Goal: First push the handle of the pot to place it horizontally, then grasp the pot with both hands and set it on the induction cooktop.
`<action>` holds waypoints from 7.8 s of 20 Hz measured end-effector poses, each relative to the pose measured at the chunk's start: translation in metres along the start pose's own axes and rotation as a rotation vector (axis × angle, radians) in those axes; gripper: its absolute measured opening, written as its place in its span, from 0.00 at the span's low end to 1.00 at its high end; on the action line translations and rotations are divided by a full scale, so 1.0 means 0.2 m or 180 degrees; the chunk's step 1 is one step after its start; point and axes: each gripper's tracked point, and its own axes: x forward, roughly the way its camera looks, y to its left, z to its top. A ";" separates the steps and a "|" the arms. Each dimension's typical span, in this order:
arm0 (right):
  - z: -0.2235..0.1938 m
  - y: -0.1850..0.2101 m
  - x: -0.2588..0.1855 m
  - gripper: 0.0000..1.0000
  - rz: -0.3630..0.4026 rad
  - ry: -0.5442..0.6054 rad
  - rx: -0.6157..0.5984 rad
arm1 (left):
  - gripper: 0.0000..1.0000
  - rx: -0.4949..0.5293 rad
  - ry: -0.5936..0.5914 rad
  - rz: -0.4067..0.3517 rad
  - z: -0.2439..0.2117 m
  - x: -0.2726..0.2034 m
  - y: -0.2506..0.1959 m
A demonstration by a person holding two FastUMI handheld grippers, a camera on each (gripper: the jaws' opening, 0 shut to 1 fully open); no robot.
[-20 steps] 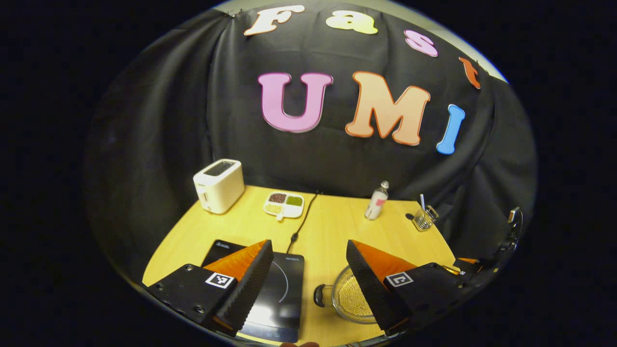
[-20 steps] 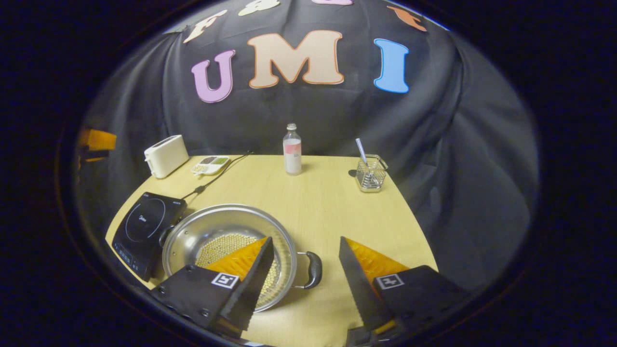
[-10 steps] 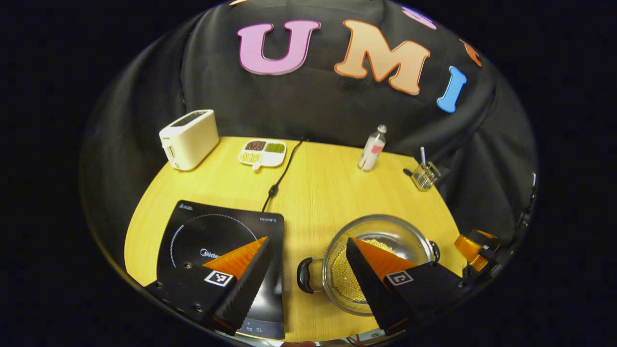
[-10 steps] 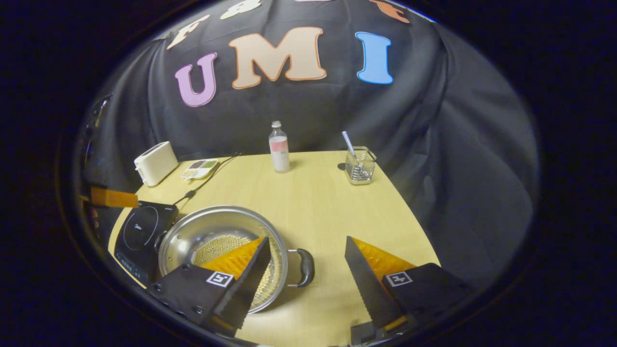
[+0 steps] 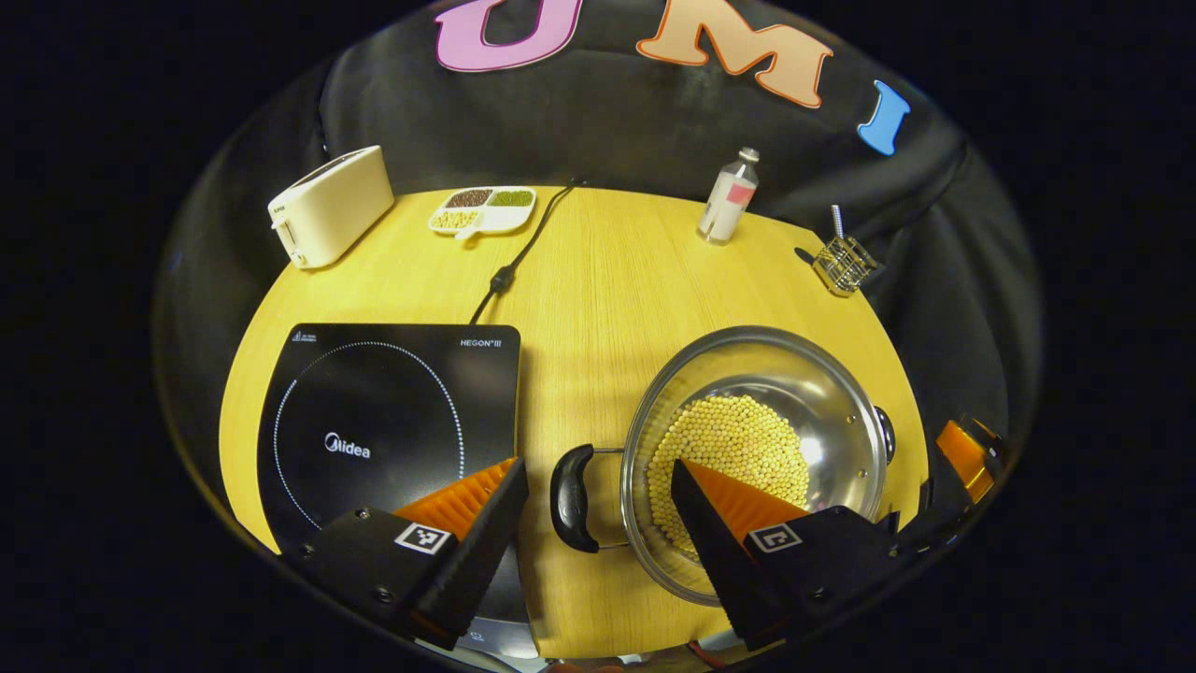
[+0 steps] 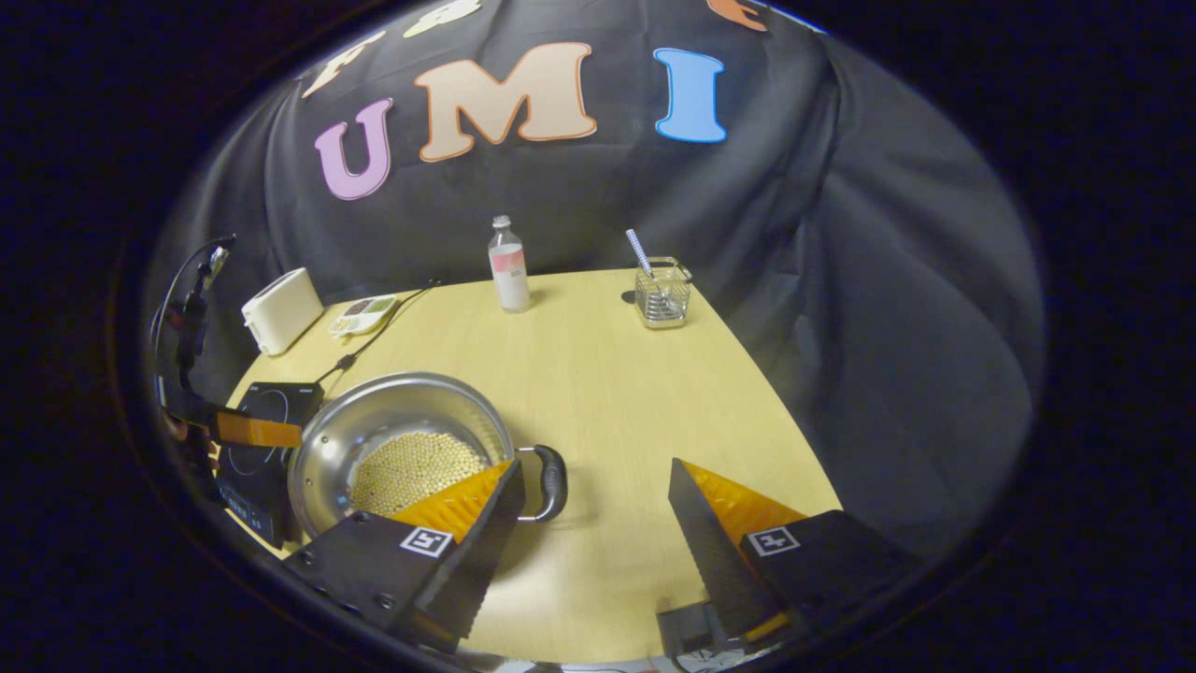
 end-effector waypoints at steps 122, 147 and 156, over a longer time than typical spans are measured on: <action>-0.30 1.99 0.22 0.58 0.0619 0.1666 0.0457 | 0.61 -0.0136 0.0533 0.0125 0.14 -0.21 1.59; -0.27 1.95 0.21 0.94 0.0478 0.1530 0.0541 | 0.97 -0.0124 0.0471 0.0434 0.15 -0.22 1.66; -0.21 1.93 0.18 1.00 0.0499 0.1329 0.0461 | 0.97 -0.0032 0.0210 0.0549 0.24 -0.27 1.66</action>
